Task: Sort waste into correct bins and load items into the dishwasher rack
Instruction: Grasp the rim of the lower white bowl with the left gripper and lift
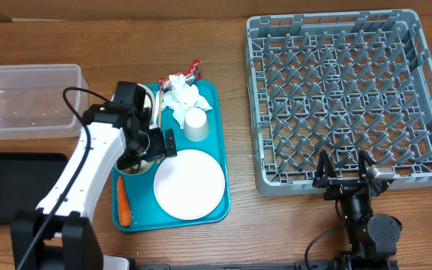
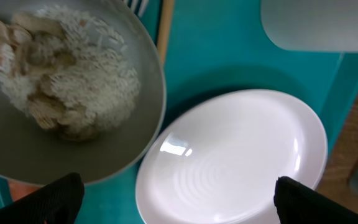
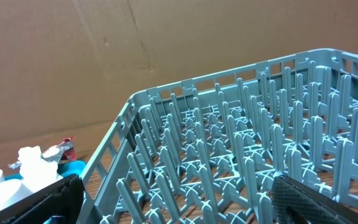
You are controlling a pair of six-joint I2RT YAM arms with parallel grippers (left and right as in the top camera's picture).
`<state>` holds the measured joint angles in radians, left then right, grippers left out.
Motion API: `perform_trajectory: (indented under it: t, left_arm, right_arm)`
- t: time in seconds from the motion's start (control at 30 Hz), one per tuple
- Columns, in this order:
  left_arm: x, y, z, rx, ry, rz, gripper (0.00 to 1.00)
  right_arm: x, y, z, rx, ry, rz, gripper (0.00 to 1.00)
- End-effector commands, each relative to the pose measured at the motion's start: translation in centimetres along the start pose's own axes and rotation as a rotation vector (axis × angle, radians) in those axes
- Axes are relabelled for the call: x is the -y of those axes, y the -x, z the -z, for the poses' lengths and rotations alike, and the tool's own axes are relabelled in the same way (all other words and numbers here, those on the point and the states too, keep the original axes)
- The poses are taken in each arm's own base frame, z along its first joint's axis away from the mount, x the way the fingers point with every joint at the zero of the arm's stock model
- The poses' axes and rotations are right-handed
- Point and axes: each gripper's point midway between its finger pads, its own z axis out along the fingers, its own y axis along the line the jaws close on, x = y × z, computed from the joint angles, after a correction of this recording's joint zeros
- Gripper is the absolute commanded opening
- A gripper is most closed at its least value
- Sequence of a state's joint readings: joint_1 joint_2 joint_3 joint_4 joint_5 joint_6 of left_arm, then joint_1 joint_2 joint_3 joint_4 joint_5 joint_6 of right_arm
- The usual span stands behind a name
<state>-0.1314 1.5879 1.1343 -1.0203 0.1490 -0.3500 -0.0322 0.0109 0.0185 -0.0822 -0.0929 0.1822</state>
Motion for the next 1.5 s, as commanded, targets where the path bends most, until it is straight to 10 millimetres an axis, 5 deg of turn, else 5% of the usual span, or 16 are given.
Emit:
perform_trajectory:
  t: [0.0,0.2,0.37,0.57,0.83,1.27,1.47]
  left_arm:
    - [-1.1,1.2,-0.7,0.031,0.08,0.05,1.0]
    - [-0.3,1.9,-3.1,0.02,0.098,0.056,1.0]
    - [-1.7,2.4,-3.8,0.064,0.227,0.123,0.99]
    - [-2.0,3.2,-3.8,0.104,0.246,0.167,0.77]
    - [-1.6,3.4,-4.0,0.109,0.223,0.203,0.7]
    - [-1.9,3.3,-5.9,0.075,0.241,0.233,0.72]
    - [-2.2,3.2,-7.0,0.052,0.258,0.233,0.64]
  right_arm:
    - [0.2,-0.1,0.0,0.005,-0.008,0.008,1.0]
    - [0.2,-0.1,0.0,0.005,-0.008,0.008,1.0]
    - [0.2,-0.1,0.0,0.006,-0.008,0.008,1.0]
    - [0.2,-0.1,0.0,0.005,-0.008,0.008,1.0]
    - [0.2,-0.1,0.0,0.005,-0.008,0.008,1.0]
    - [0.2,-0.1,0.0,0.006,-0.008,0.008,1.0]
    - [0.2,-0.1,0.0,0.006,-0.008,0.008,1.0]
